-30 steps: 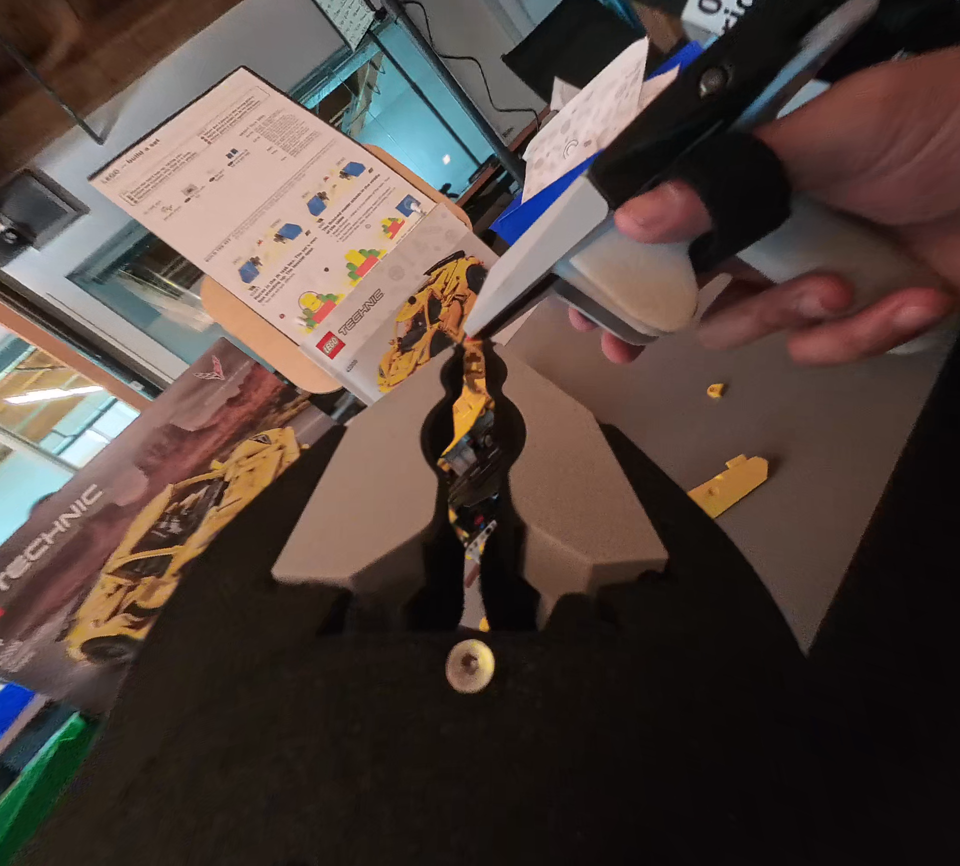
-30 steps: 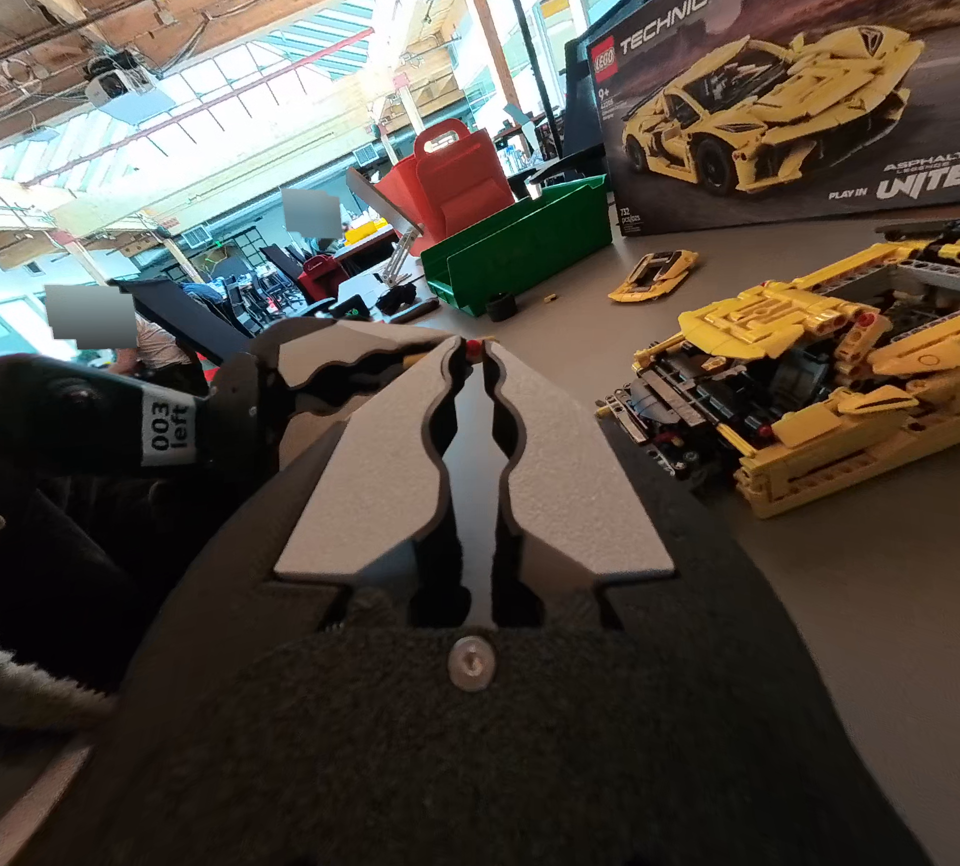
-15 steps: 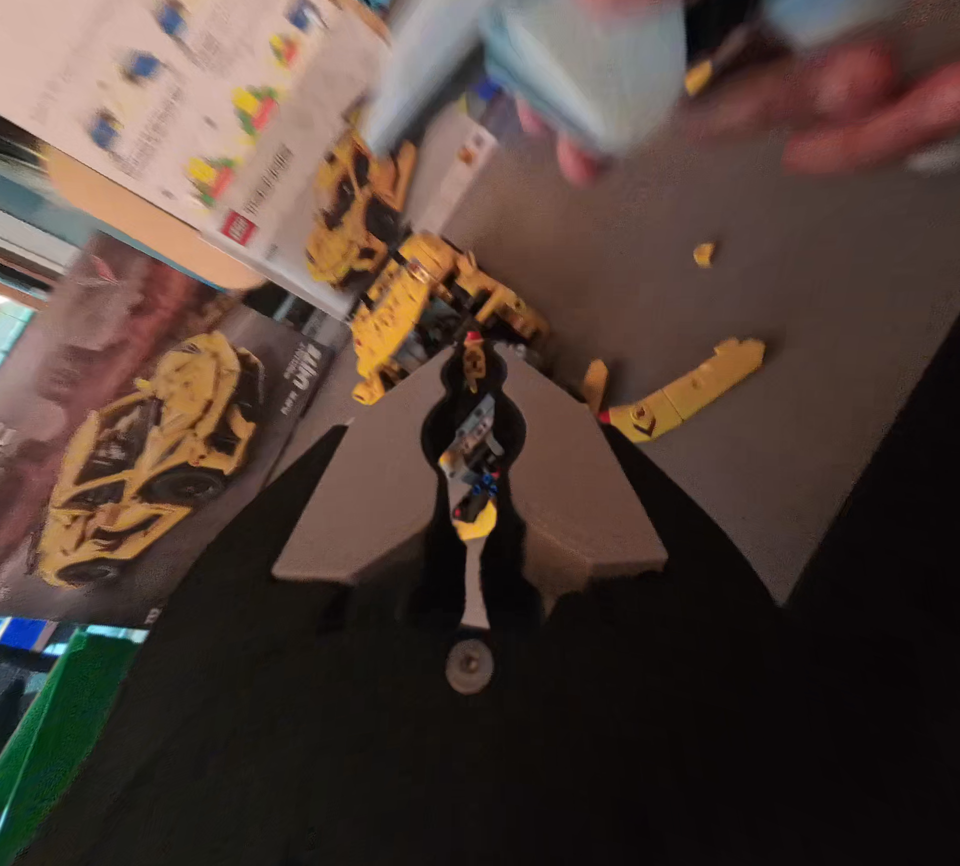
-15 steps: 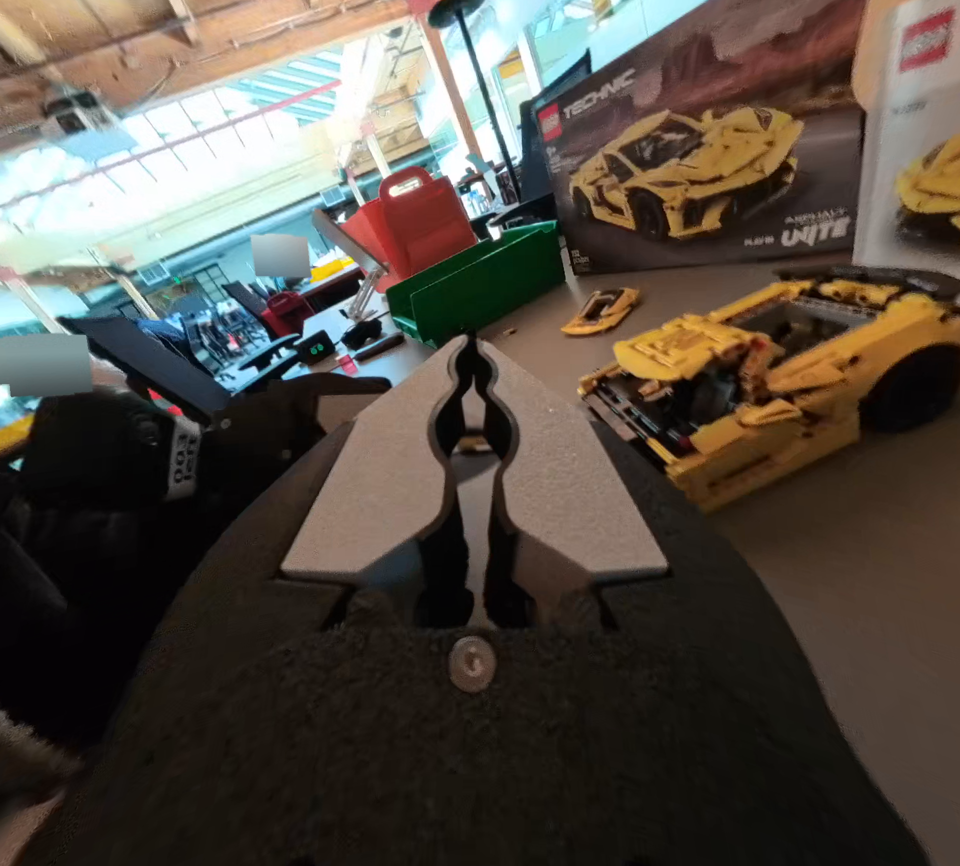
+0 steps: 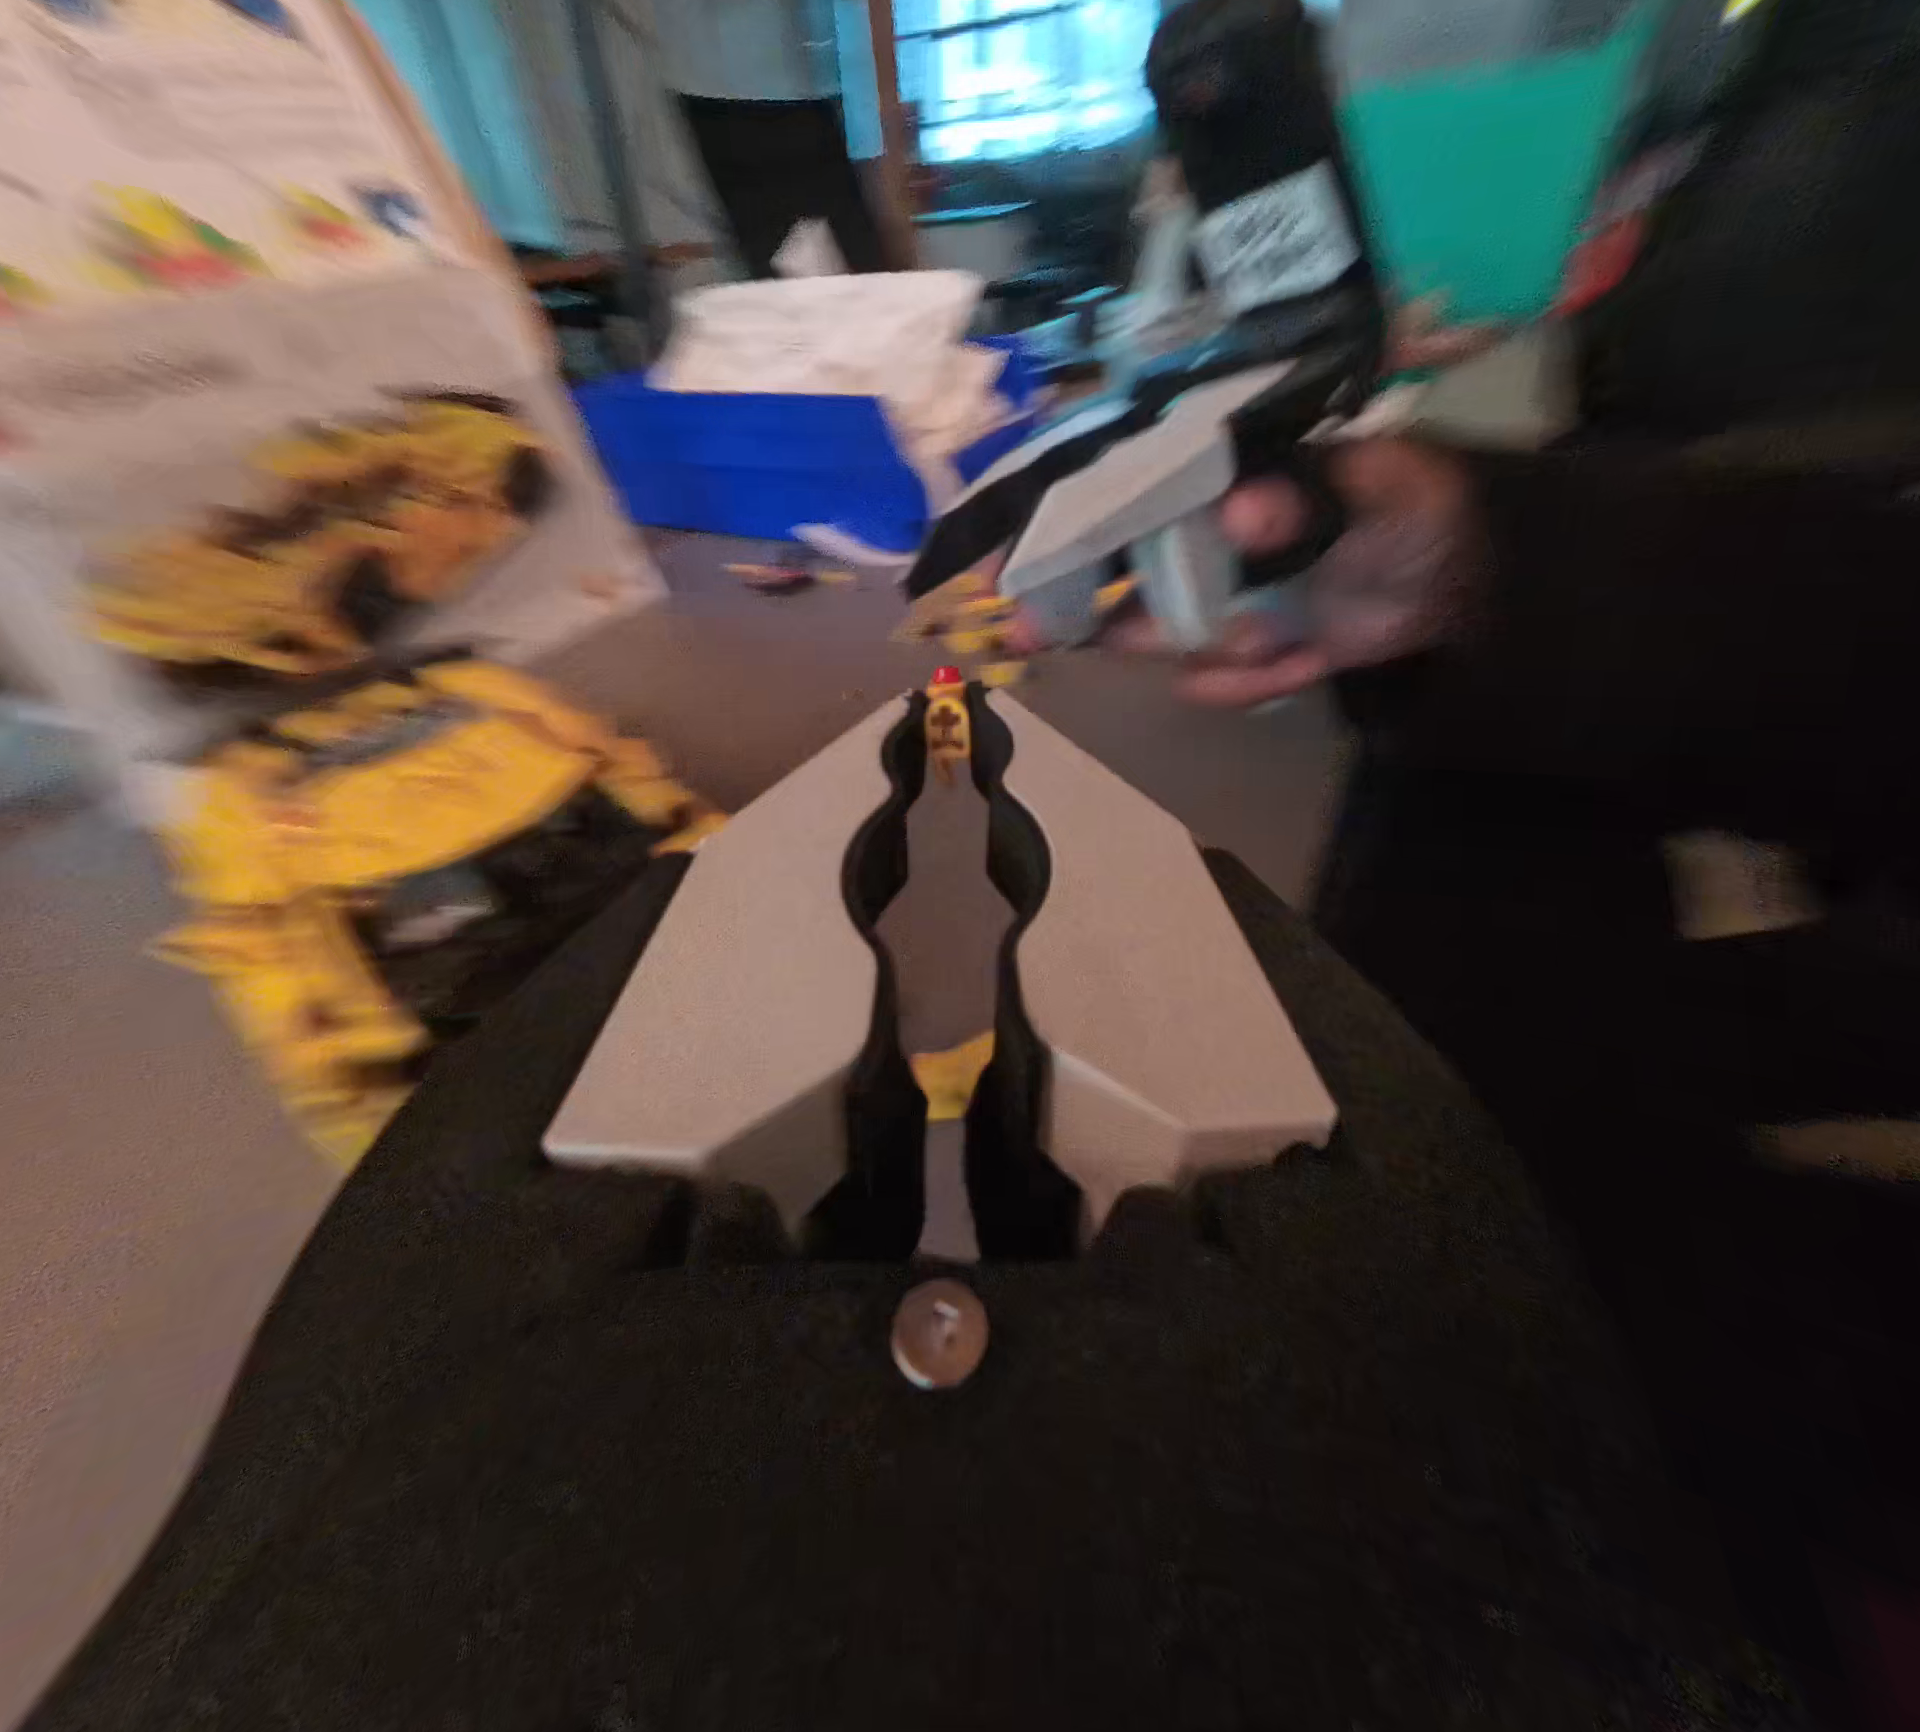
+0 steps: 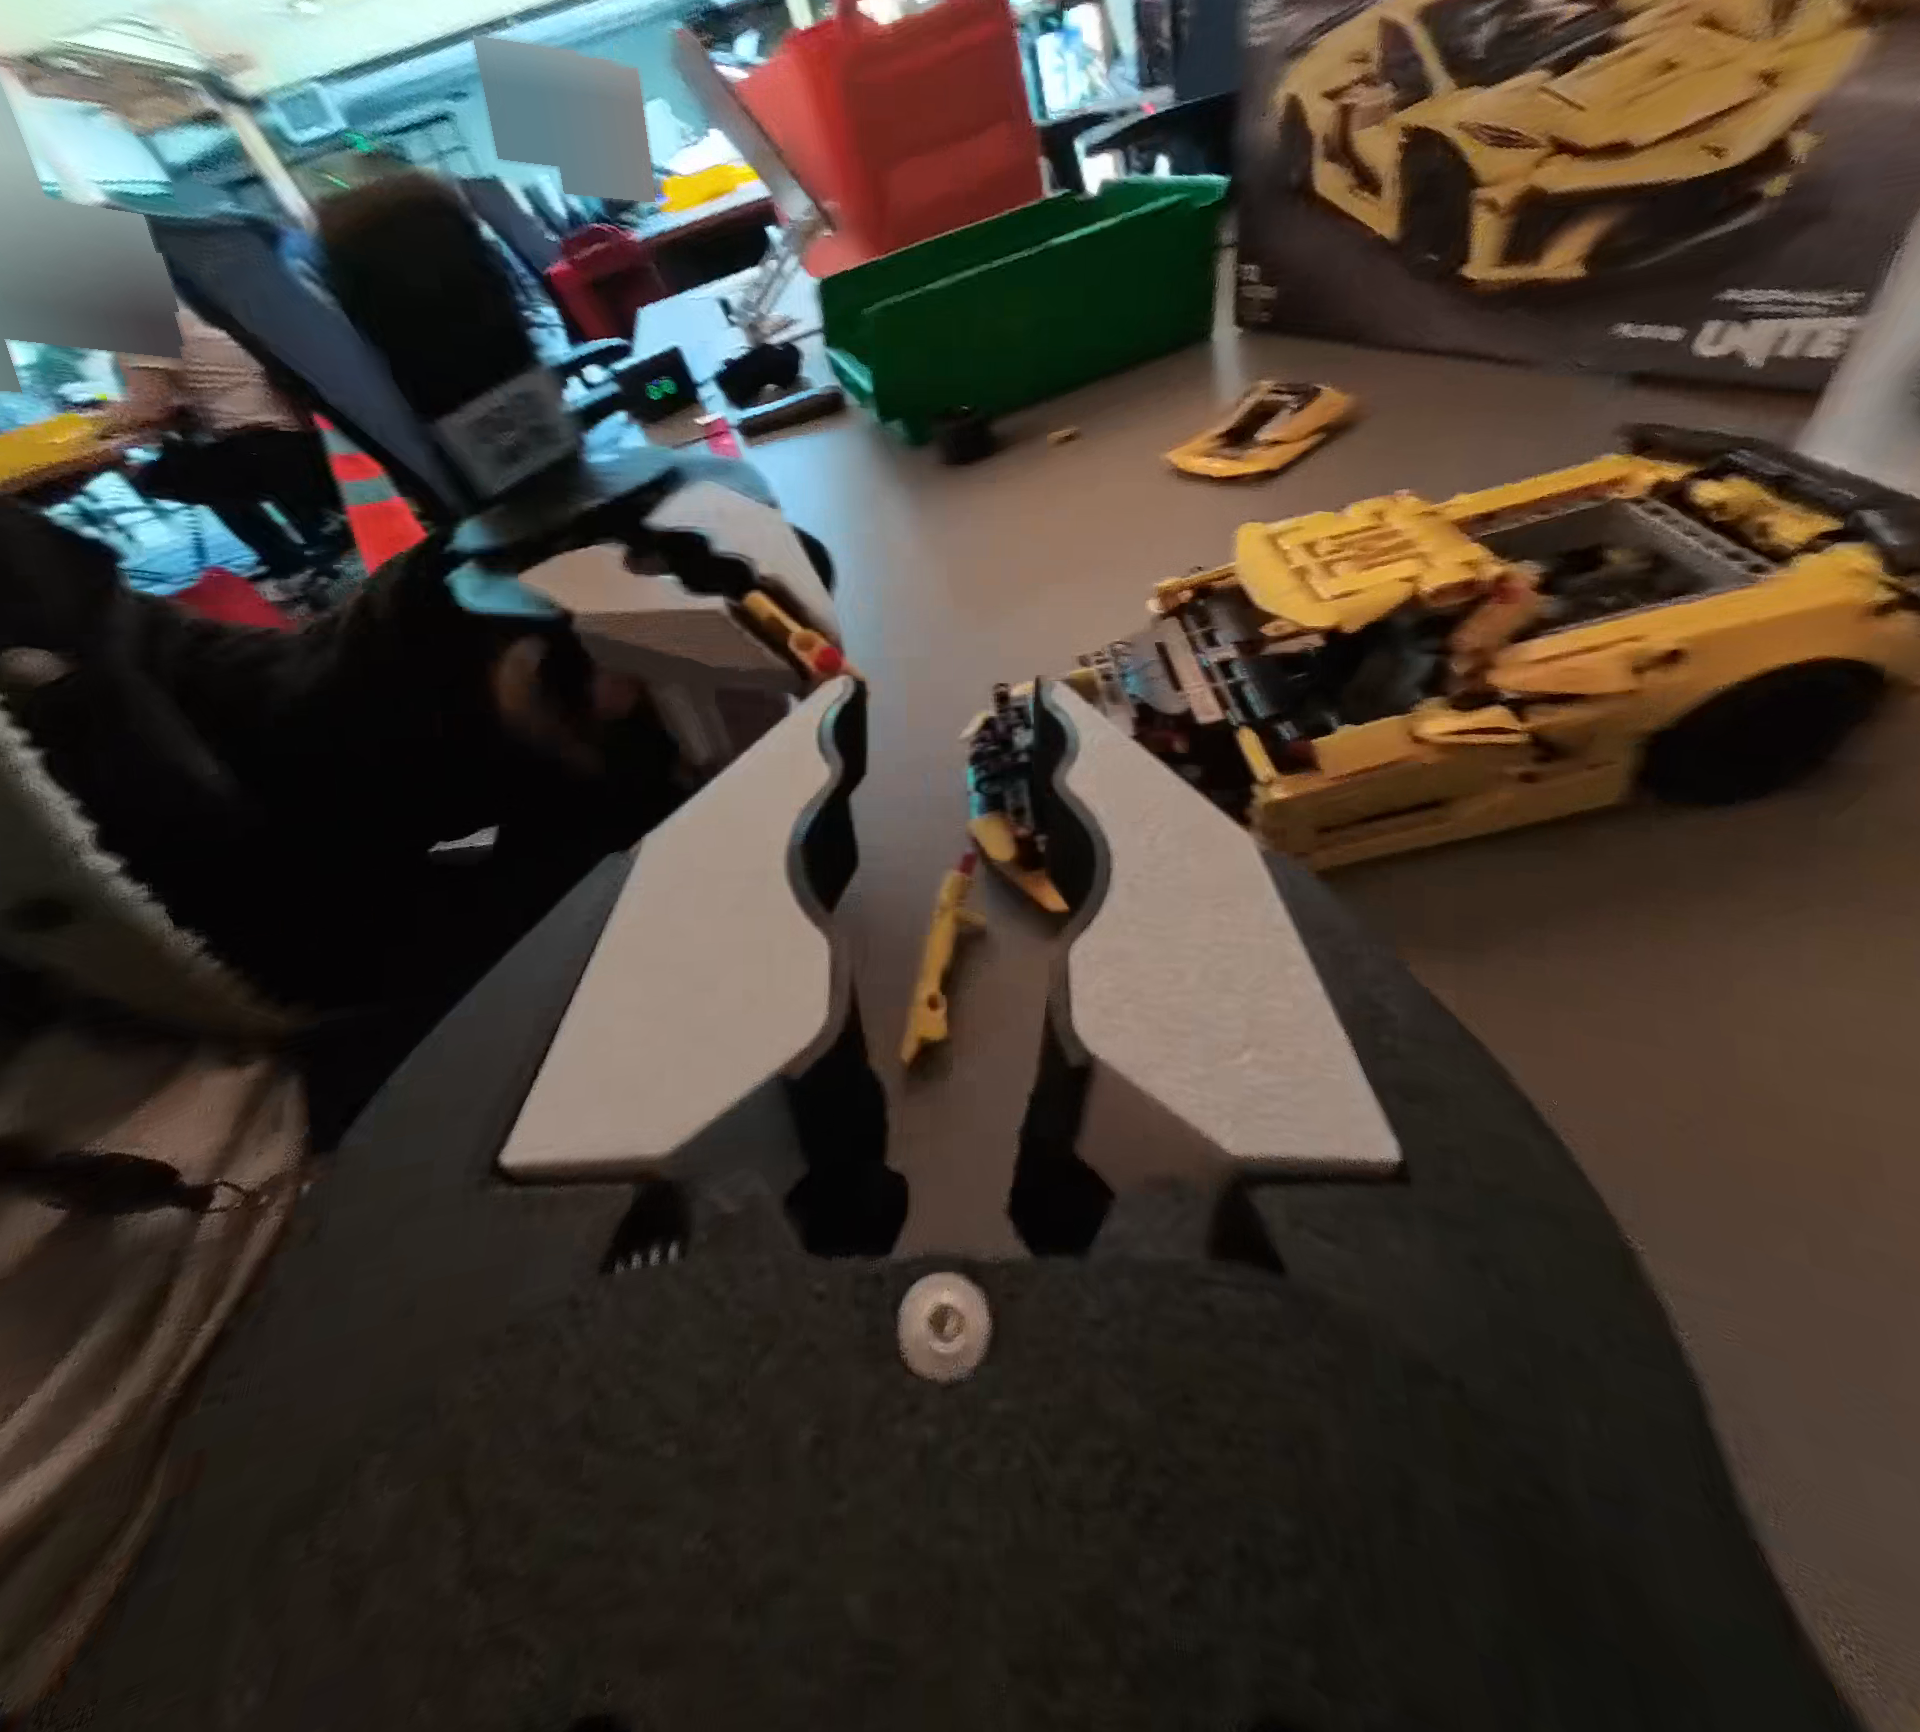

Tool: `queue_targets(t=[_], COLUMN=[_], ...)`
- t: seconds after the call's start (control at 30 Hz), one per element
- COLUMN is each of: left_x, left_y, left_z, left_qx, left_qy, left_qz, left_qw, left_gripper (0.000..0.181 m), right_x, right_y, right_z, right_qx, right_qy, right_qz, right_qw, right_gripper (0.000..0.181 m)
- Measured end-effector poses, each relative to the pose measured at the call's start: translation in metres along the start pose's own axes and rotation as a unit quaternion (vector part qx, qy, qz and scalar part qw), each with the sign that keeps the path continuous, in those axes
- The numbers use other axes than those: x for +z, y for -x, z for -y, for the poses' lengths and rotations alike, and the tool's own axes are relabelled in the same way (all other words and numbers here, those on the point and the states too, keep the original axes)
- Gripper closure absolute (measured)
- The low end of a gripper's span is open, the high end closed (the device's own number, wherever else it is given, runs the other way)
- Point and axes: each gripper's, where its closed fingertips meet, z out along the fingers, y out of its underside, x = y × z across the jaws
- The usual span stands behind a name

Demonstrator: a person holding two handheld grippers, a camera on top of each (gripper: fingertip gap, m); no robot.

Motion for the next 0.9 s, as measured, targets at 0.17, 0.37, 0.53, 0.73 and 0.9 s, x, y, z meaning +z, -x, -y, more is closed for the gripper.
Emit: queue_targets(t=[0.17, 0.37, 0.53, 0.73, 0.9], left_x=[0.008, 0.037, 0.029, -0.012, -0.009], left_y=[0.004, -0.016, -0.004, 0.052, 0.053], left_z=[-0.004, -0.038, -0.046, -0.056, -0.055], left_qx=[-0.221, -0.355, -0.347, -0.121, -0.112], left_qy=[0.009, 0.131, 0.161, 0.174, 0.161], left_qz=[-0.096, -0.154, -0.141, -0.011, -0.003], left_qw=[0.971, 0.913, 0.913, 0.977, 0.981], left_gripper=[0.174, 0.174, 0.16, 0.156, 0.157], right_x=[0.009, 0.007, -0.003, -0.009, -0.019], right_y=[0.009, 0.007, -0.009, -0.003, -0.013], right_z=[-0.035, -0.047, -0.066, -0.122, -0.107], right_qx=[-0.192, -0.278, -0.254, -0.173, -0.145], right_qy=[0.106, 0.14, 0.197, 0.321, 0.283], right_qz=[-0.06, -0.112, -0.118, -0.041, -0.051], right_qw=[0.974, 0.944, 0.939, 0.93, 0.947], right_gripper=[0.149, 0.167, 0.169, 0.168, 0.154])
